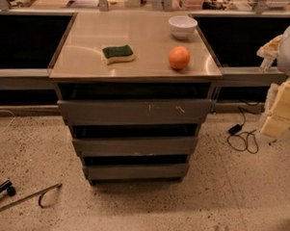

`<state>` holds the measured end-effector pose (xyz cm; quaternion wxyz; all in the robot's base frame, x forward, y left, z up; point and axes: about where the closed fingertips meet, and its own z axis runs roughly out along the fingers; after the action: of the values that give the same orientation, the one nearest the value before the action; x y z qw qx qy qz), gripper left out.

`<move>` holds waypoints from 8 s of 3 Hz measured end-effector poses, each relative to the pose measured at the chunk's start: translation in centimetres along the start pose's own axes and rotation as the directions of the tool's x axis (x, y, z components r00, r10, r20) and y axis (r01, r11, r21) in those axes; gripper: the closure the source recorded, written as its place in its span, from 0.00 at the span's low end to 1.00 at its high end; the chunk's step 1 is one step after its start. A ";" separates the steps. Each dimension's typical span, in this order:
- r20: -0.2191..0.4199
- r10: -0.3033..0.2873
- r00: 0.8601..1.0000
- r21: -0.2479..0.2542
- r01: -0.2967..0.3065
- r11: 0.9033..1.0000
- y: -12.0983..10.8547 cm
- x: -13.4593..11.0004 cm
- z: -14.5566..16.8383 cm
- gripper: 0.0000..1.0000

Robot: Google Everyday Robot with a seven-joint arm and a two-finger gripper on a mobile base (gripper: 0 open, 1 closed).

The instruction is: Open bottom drawer

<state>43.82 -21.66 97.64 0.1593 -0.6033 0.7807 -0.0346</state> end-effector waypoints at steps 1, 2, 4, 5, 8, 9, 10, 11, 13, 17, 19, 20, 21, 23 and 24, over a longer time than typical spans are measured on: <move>0.000 0.000 1.000 0.000 0.000 1.000 0.0 0.0 0.0 0.00; 0.014 0.005 1.000 0.036 -0.006 0.999 0.0 -0.6 0.1 0.00; 0.147 0.031 0.989 -0.080 -0.020 0.997 4.7 -2.3 13.6 0.00; 0.190 0.085 0.978 -0.195 -0.047 0.980 8.9 -1.7 23.8 0.00; 0.257 0.161 0.953 -0.211 -0.107 0.972 9.9 -1.4 33.3 0.00; 0.357 0.153 0.921 -0.221 -0.076 0.972 9.6 -2.5 37.6 0.00; 0.505 0.122 0.854 -0.213 -0.014 0.977 8.6 -4.6 42.1 0.00; 0.567 0.114 0.816 -0.265 0.049 0.963 10.4 -5.8 49.3 0.00; 0.524 0.135 0.841 -0.347 0.065 0.936 13.8 -6.3 55.9 0.00; 0.476 0.136 0.869 -0.240 -0.020 0.970 3.7 -6.2 72.0 0.00; 0.483 0.139 0.865 -0.261 -0.009 0.965 2.0 -7.6 76.9 0.00; 0.494 0.150 0.856 -0.282 -0.005 0.959 2.2 -8.0 78.8 0.00; 0.497 0.153 0.854 -0.299 0.003 0.954 2.8 -8.2 80.4 0.00; 0.490 0.146 0.860 -0.324 0.025 0.946 3.0 -8.7 83.0 0.00; 0.495 0.130 0.859 -0.329 0.046 0.943 3.1 -9.4 83.6 0.00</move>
Offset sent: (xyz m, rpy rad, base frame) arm 0.0054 0.0127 -0.0039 0.0156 -0.0702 -0.0226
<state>67.27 -0.33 19.70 0.2577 -0.5914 0.7183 0.2606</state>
